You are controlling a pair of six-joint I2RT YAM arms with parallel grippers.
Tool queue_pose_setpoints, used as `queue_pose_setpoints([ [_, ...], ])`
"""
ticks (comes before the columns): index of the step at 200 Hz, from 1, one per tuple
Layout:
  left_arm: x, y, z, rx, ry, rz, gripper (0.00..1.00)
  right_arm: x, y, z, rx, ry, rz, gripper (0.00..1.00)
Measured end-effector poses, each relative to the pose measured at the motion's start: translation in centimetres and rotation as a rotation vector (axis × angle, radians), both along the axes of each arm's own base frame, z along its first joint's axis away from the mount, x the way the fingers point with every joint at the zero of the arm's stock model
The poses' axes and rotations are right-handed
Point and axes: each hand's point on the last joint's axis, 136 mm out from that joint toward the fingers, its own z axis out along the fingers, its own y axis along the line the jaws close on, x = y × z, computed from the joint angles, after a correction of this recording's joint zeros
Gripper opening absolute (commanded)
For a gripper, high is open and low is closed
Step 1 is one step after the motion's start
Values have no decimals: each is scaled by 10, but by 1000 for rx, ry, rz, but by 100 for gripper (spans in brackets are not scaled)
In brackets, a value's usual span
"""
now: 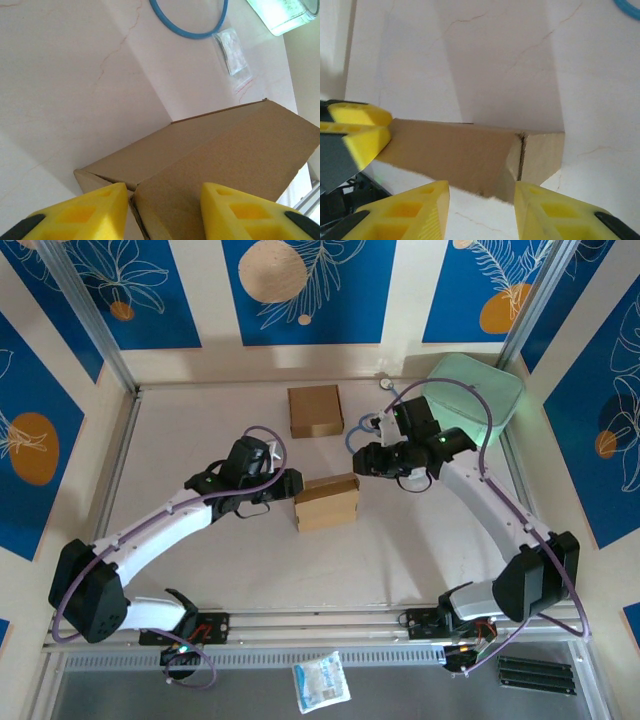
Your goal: Fold the paper box
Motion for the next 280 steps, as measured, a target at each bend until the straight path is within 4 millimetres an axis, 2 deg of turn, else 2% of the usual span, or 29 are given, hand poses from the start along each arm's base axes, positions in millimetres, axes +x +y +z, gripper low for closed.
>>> queue_pose_setpoints([
  [15, 0, 0, 0, -2, -2, 0, 43, 5, 1, -12, -15, 24, -2, 34],
  [35, -2, 1, -3, -9, -6, -3, 43, 5, 0, -40, -43, 73, -5, 29],
  [51, -9, 3, -16, -3, 21, -11, 42, 0, -1, -56, -46, 105, -1, 29],
  [86, -12, 2, -17, -28, 12, -22, 43, -2, 0, -54, -29, 94, 1, 31],
  [118, -13, 4, -15, -7, 7, -34, 55, -2, -1, -44, -30, 99, -6, 36],
  [148, -15, 4, -15, -1, 16, -35, 56, 3, 1, -33, -15, 69, -9, 43],
  [164, -16, 3, -18, -13, 24, -36, 53, 3, 3, -37, -11, 67, -5, 43],
  [187, -20, -4, -23, -79, 42, -46, 42, -8, 7, -61, -14, 119, 18, 37],
  [213, -22, -5, -23, -146, 33, -36, 33, -6, 11, -57, 11, 87, 27, 29],
  [229, -23, -6, -21, -162, 30, -36, 32, -9, 11, -56, 10, 75, 27, 29],
  [255, -32, -8, -19, -160, 34, -60, 35, -25, 6, -55, -11, 53, 27, 29],
  [272, -49, -11, -17, -144, 46, -103, 45, -49, 1, -54, -29, 35, 30, 30],
  [280, -60, -12, -17, -129, 50, -132, 53, -65, -3, -55, -29, 39, 30, 32],
])
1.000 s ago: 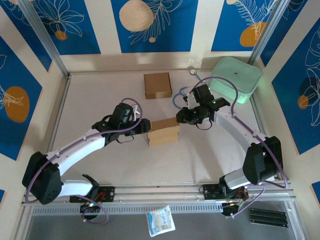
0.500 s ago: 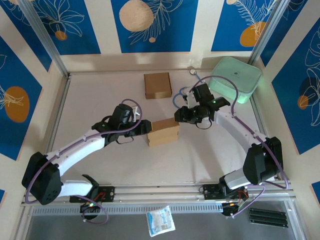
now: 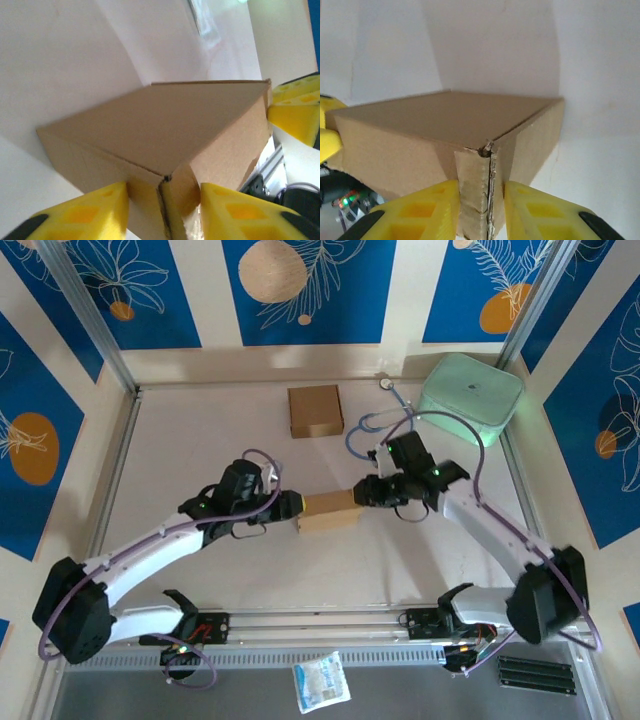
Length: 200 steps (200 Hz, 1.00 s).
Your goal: Fold the paper box
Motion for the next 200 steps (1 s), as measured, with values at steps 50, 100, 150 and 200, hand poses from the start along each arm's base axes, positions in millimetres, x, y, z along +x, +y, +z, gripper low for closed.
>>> queue_pose_setpoints([
  [50, -33, 14, -13, 105, 31, -29, 85, -59, -27, -9, -7, 72, -53, 71],
  [100, -31, 14, -63, 223, 130, -21, 88, -44, -24, -45, -52, 178, -132, 77],
  [150, -51, -5, -111, 247, 250, -94, 65, -79, 4, -104, -135, 333, -62, 52],
  [200, -42, -21, -111, 206, 227, -75, 52, -64, 9, -103, -136, 300, -118, 38],
])
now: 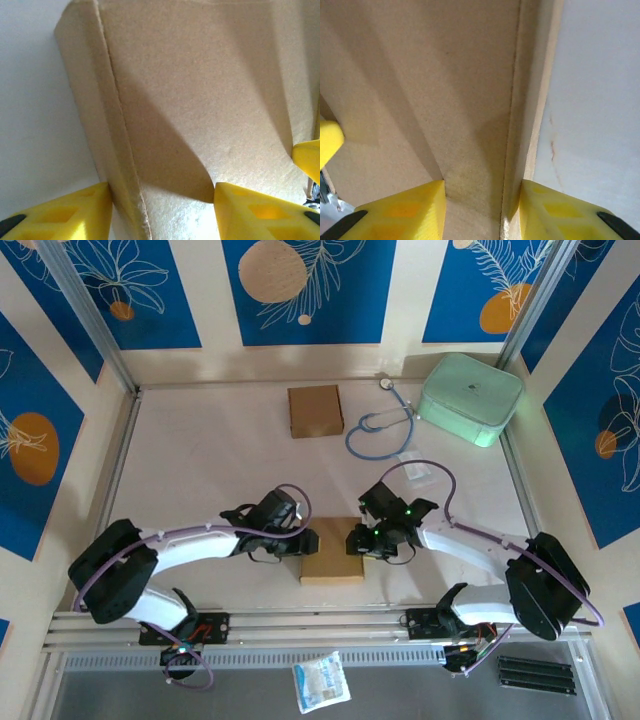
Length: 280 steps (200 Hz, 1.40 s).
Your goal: Fold the paper box
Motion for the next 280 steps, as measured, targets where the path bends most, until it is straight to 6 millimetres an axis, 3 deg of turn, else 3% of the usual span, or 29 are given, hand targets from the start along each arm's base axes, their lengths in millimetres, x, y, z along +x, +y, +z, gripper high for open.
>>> queue_pose_setpoints([
  [27, 36, -3, 3, 39, -75, 68, 52, 40, 0, 4, -25, -34, -55, 39],
  [60, 108, -1, 8, 99, -191, 174, 50, 108, 5, 11, -49, -113, -109, 39],
  [101, 188, 24, 15, 162, -290, 282, 50, 184, 28, 19, -39, -205, -92, 39],
  [141, 234, 35, 15, 199, -322, 272, 52, 219, 39, 16, -37, -241, -70, 45],
  [170, 240, 31, 12, 196, -322, 245, 56, 228, 37, 4, -52, -224, -58, 56],
  [215, 232, 28, 8, 157, -292, 252, 74, 233, 39, 11, -70, -225, 11, 82],
  [242, 219, 31, 7, 151, -273, 253, 80, 236, 40, 17, -72, -234, 31, 100],
  [280, 205, 34, 17, 163, -274, 224, 87, 239, 41, 41, -57, -277, 44, 99],
])
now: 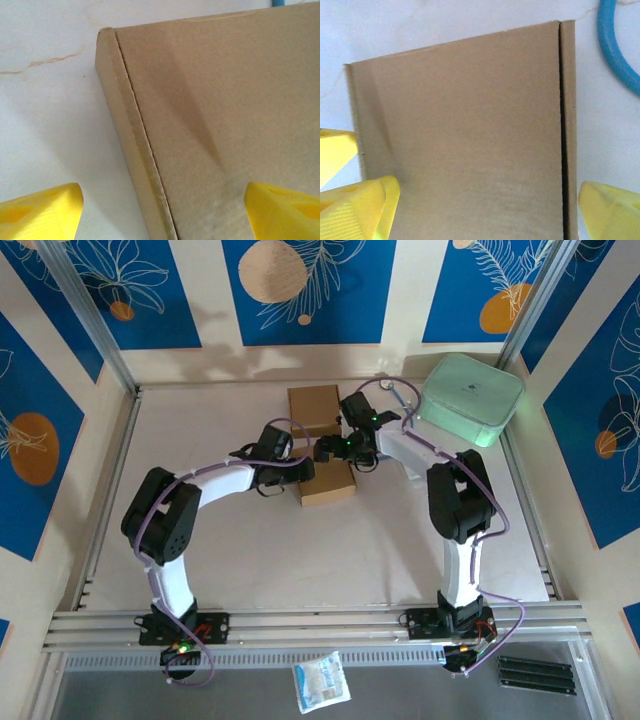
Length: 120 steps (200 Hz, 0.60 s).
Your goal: Fold the paper box
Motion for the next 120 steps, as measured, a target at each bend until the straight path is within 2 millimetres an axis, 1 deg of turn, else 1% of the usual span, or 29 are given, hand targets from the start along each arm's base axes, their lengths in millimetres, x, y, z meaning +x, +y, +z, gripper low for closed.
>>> queue_pose_setpoints([
  [15, -2, 2, 16, -3, -25, -3, 89, 0, -3, 19, 10, -32, 1, 99],
  [28, -3, 5, 38, -10, -68, -10, 92, -2, -7, 42, 23, -73, 1, 99],
  [40, -4, 6, 66, -26, -127, -22, 94, -5, -11, 69, 39, -131, 0, 99],
  [43, -5, 7, 72, -33, -139, -22, 95, -6, -13, 79, 46, -151, 1, 99],
  [53, -9, 8, 99, -49, -205, -43, 98, -10, -20, 103, 55, -215, -4, 99],
  [71, -23, 16, 147, -81, -328, -81, 100, -28, -38, 149, 81, -350, -11, 99],
  [85, -40, 25, 176, -95, -420, -110, 99, -47, -59, 174, 97, -442, -30, 99],
  [92, -49, 31, 186, -96, -459, -122, 99, -57, -71, 182, 101, -484, -45, 99],
  [105, -65, 42, 195, -83, -516, -138, 99, -72, -94, 189, 102, -547, -82, 100],
  [120, -78, 57, 195, -49, -567, -135, 99, -87, -120, 184, 85, -597, -132, 100],
])
